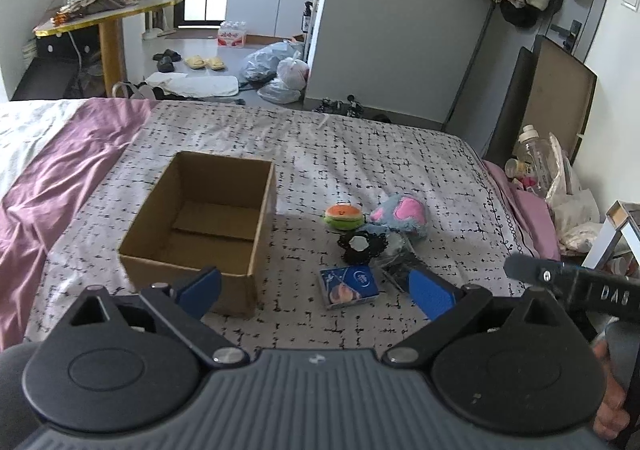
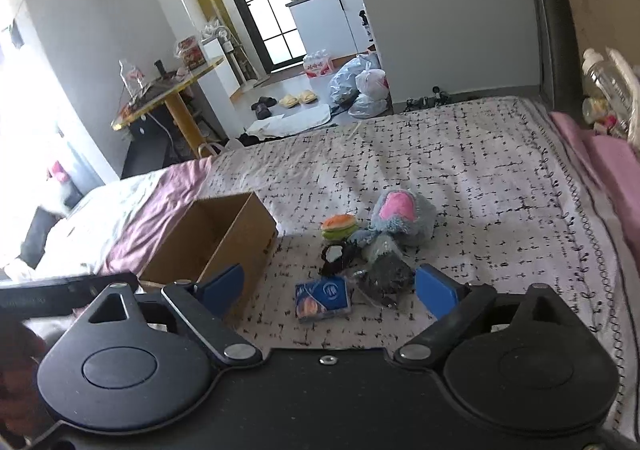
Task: Organize soft objects
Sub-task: 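Reach the left tool to the blue tissue packet while the right tool reaches the black bag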
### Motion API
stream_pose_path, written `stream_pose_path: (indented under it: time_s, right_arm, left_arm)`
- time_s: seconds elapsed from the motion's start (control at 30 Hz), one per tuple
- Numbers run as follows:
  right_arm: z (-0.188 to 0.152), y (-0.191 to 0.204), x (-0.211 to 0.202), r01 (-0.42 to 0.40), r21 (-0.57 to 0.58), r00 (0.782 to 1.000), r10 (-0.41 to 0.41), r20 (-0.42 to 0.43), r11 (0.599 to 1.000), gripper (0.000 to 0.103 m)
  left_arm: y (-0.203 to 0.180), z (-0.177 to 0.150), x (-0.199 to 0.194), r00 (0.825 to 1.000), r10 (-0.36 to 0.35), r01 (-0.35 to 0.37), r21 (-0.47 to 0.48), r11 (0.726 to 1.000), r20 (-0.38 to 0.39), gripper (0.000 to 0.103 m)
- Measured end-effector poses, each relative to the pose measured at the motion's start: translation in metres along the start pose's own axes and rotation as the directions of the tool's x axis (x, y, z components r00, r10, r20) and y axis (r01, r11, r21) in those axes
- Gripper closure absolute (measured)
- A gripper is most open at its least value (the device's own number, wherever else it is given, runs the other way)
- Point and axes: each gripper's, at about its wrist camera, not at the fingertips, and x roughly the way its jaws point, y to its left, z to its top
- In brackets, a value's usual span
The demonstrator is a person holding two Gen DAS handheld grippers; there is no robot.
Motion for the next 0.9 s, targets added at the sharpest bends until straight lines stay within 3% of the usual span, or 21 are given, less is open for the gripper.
stream_pose_path:
  time_s: [0.17, 0.53, 0.8, 0.9]
  right_arm:
    - [0.013, -0.018, 0.019, -0.016, 0.085, 1.0, 0.017, -0.018, 0.996, 0.018]
    - [0.011, -0.05, 0.074, 0.025, 0.218, 0.995, -0.004, -0.095, 0.976, 0.018]
    - [0.004, -0.066, 0.108, 0.036, 0.269, 0.987, 0.008, -0.16, 0.962, 0.019]
    - [-0.001, -0.076, 0.122, 0.047, 0.291, 0.98, 0.012, -0.198, 0.955, 0.024]
  left_arm:
    - [-0.01, 0.004, 0.023, 0.999, -0.02, 0.02, 0.001, 1.0, -0.025, 0.003]
    - [-0.031, 0.006, 0.088, 0.994, -0.027, 0.028, 0.009, 1.0, -0.106, 0.006]
    - [-0.043, -0.002, 0.142, 0.98, -0.034, 0.033, -0.006, 0.999, -0.196, 0.01]
    - [-0.045, -0.007, 0.163, 0.973, -0.031, 0.028, -0.018, 0.999, -0.231, 0.011]
